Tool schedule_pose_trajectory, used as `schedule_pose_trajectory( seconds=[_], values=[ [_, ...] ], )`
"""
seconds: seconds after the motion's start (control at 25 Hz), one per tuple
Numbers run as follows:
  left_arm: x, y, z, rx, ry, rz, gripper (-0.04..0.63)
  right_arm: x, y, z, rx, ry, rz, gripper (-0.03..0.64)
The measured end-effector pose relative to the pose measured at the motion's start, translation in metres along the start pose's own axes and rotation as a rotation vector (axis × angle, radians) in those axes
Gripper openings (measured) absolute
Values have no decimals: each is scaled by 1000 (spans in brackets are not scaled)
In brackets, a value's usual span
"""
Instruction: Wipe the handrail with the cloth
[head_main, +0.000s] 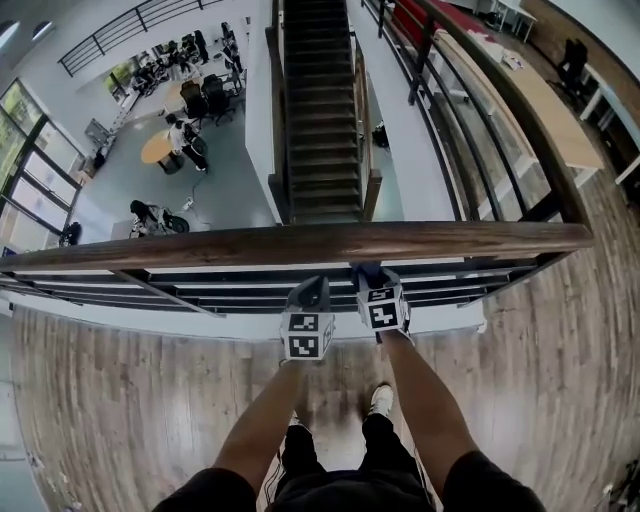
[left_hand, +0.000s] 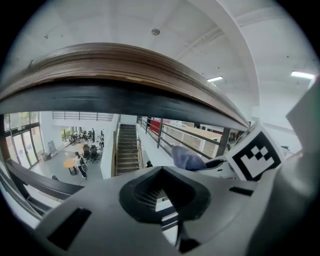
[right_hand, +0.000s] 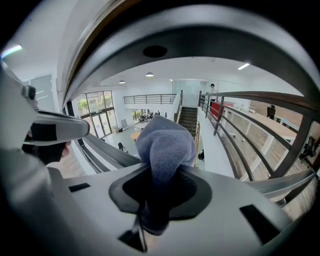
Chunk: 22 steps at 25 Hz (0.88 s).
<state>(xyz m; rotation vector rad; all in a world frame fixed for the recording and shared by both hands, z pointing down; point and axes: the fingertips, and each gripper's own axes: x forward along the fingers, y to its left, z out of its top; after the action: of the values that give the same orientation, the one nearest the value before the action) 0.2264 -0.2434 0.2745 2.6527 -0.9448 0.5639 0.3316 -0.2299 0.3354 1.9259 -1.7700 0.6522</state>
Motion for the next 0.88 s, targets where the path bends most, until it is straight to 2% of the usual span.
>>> schedule_pose_trajectory(
  seconds=[0.56,0.76,0.88],
  values=[
    [80,-137,4,64,54,-101,2,-43,-161,-37,115,-4,-97,86],
    [105,-186,-1,32,74,-129,2,-59,-220,-56,167,-1,-140,87],
    [119,-217,0,44,83,-155,2,-72,-258,-66,170,4,-168,87]
  ],
)
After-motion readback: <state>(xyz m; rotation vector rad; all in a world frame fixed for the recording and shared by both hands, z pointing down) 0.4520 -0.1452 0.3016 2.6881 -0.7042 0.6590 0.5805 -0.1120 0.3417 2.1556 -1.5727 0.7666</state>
